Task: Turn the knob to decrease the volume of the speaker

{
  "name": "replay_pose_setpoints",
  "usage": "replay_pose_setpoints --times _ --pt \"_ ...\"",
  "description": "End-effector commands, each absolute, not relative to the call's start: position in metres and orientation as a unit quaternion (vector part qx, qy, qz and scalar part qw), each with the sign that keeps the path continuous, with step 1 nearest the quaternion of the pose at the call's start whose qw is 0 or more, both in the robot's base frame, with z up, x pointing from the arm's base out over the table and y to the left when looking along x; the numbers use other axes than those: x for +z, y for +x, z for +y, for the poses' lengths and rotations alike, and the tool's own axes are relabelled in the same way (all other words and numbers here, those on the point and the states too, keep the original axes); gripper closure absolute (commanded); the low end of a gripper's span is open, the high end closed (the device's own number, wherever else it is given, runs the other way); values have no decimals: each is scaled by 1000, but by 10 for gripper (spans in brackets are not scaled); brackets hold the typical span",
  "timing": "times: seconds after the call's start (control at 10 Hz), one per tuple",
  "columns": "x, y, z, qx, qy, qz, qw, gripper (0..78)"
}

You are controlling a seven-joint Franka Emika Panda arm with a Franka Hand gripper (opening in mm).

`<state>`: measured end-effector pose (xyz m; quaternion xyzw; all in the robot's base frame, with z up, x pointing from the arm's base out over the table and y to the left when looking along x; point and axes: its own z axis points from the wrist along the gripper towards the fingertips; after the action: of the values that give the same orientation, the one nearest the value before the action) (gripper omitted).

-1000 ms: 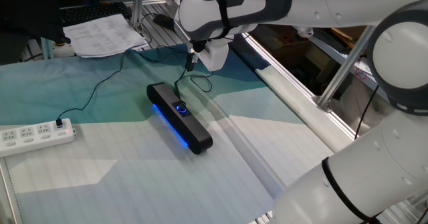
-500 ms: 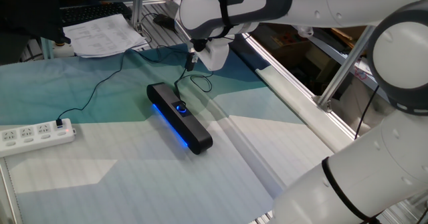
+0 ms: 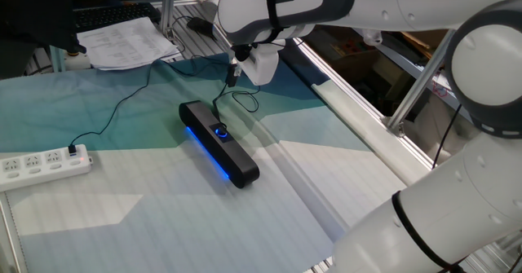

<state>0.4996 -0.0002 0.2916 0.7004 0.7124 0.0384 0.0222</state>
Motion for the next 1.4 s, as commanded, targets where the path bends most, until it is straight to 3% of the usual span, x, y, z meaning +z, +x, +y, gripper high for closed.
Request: replay_pose_setpoints --times 0.1,0.9,1.4 --pt "293 500 -1 39 700 713 15 776" --pt "283 504 6 38 692 720 7 776" --pt "250 505 10 38 678 734 9 776"
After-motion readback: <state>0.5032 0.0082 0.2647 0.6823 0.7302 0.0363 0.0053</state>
